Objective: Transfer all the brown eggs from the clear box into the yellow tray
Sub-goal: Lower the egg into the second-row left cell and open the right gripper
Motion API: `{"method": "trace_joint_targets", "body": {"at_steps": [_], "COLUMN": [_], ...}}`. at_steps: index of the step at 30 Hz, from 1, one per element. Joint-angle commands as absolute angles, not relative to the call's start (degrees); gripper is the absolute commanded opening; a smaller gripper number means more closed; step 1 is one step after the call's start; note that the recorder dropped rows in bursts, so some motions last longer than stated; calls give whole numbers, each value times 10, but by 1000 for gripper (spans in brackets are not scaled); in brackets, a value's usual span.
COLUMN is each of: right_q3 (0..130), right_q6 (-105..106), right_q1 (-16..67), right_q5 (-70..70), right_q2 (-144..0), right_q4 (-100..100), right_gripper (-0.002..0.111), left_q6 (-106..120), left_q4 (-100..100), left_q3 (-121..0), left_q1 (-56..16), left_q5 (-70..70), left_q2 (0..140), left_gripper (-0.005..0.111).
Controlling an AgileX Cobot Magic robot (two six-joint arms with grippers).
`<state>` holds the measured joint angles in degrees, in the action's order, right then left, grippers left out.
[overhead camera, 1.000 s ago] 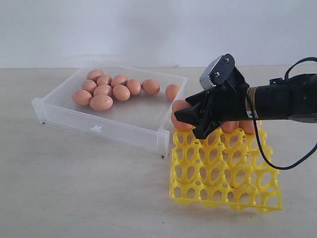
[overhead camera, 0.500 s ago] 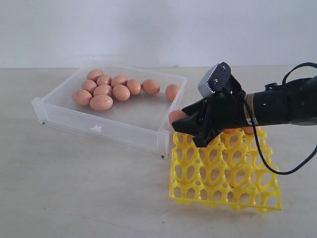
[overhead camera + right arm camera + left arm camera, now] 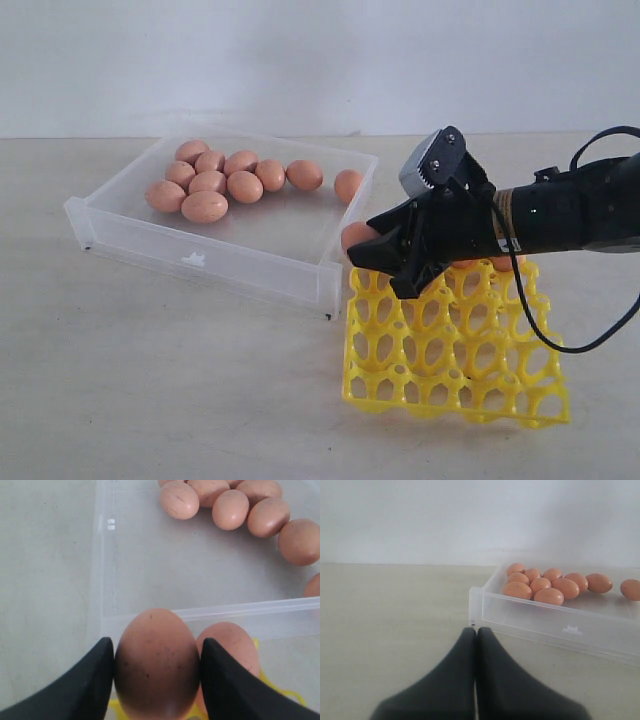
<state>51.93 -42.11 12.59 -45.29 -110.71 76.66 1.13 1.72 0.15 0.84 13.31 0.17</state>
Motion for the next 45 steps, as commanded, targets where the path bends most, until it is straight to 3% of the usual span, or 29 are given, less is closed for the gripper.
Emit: {"method": "trace_joint_targets", "body": {"at_steps": [1, 19, 22, 26, 28, 45], "right_q3": [522, 522, 522, 522, 522, 522], "right_q6": [-419, -419, -419, -419, -419, -417], "right_q1": [127, 127, 127, 127, 127, 126], "right_q5": [-456, -452, -452, -452, -452, -461], "right_q2": [-1106, -1106, -1106, -1106, -1106, -1067], "right_q4": [769, 769, 769, 769, 769, 712], "right_gripper": [27, 27, 36, 61, 67, 67], "left_q6": [12, 12, 12, 12, 12, 12], "left_q4": [20, 20, 20, 20, 20, 20], "left_q3": [0, 0, 0, 0, 0, 0], "left_q1": [6, 6, 6, 6, 6, 6], "left_q5": [133, 133, 133, 133, 133, 133], "left_q2": [0, 0, 0, 0, 0, 0], "left_gripper": [-4, -4, -4, -4, -4, -4]}}
